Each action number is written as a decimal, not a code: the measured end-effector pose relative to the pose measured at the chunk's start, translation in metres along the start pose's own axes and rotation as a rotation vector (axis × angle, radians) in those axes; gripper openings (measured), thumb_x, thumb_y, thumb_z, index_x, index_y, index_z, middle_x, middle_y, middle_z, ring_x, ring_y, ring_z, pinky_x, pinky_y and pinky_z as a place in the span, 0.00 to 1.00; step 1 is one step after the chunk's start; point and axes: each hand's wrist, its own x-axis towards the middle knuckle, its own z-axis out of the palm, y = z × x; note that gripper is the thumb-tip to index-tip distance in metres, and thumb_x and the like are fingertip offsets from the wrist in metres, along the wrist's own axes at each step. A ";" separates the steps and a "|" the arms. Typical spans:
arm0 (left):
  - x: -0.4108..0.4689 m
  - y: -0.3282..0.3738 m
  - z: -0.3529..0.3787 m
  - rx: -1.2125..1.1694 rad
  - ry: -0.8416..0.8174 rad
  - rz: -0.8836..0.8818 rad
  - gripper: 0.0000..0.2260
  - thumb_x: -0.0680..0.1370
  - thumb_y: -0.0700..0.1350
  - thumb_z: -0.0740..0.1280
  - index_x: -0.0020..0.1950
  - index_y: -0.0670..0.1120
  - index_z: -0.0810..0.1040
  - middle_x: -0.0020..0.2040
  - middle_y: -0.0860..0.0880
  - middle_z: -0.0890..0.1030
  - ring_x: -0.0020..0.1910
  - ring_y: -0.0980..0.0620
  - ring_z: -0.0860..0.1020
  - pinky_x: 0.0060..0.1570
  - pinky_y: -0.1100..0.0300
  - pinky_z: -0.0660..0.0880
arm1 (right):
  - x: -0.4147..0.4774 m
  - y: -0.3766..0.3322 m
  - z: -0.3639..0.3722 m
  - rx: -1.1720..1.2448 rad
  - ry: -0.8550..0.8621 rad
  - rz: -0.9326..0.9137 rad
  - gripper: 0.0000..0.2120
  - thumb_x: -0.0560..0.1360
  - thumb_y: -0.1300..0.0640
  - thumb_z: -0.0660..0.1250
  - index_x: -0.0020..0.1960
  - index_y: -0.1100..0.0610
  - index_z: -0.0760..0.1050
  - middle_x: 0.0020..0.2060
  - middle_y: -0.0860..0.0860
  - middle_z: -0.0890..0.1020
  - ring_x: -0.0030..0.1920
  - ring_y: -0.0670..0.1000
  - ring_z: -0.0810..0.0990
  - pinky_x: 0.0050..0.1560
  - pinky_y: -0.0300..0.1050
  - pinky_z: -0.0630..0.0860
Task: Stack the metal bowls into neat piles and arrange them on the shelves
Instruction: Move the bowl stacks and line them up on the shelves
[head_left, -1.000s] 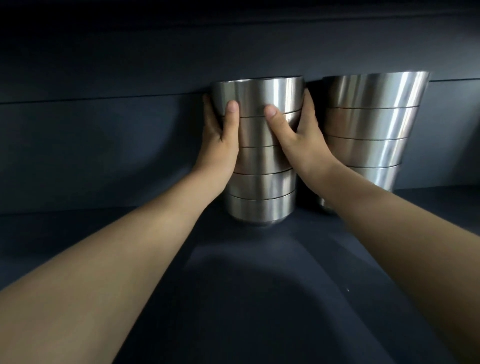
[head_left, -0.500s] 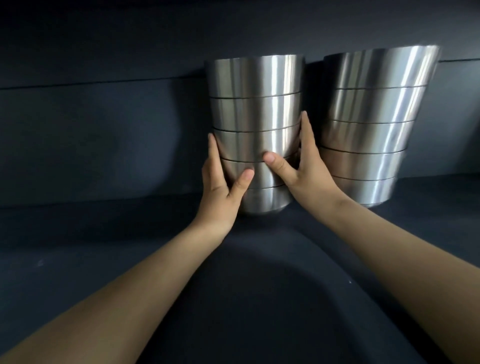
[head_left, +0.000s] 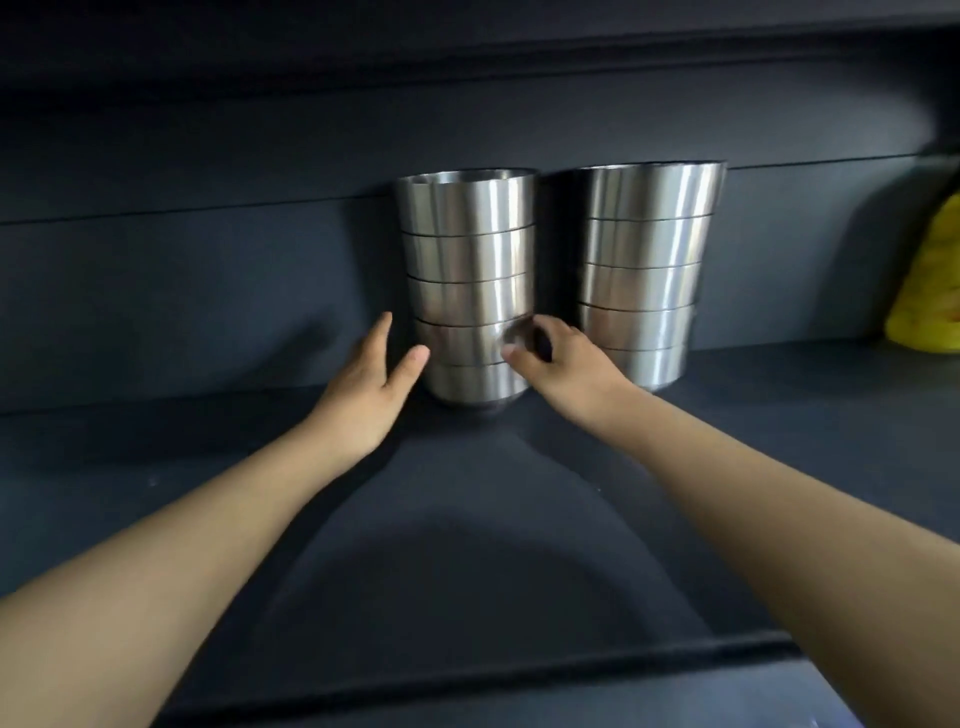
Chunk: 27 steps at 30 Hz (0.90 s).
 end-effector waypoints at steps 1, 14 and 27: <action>-0.010 0.004 -0.005 0.033 0.003 0.008 0.26 0.80 0.53 0.56 0.76 0.46 0.56 0.74 0.44 0.63 0.72 0.47 0.63 0.69 0.58 0.58 | -0.008 -0.003 -0.004 -0.033 -0.025 0.006 0.24 0.78 0.48 0.62 0.69 0.59 0.66 0.65 0.56 0.73 0.67 0.54 0.69 0.56 0.38 0.63; -0.164 0.124 -0.116 0.352 -0.115 0.076 0.11 0.79 0.47 0.61 0.58 0.44 0.77 0.55 0.48 0.76 0.53 0.49 0.76 0.55 0.55 0.72 | -0.161 -0.104 -0.114 -0.352 -0.242 -0.011 0.19 0.80 0.51 0.58 0.62 0.64 0.72 0.58 0.59 0.78 0.58 0.58 0.75 0.56 0.48 0.73; -0.295 0.265 -0.230 0.525 -0.213 0.108 0.14 0.80 0.50 0.57 0.61 0.46 0.73 0.59 0.47 0.74 0.59 0.47 0.72 0.55 0.51 0.72 | -0.309 -0.222 -0.229 -0.492 -0.317 0.065 0.24 0.79 0.46 0.58 0.69 0.60 0.66 0.67 0.59 0.70 0.66 0.60 0.70 0.64 0.56 0.70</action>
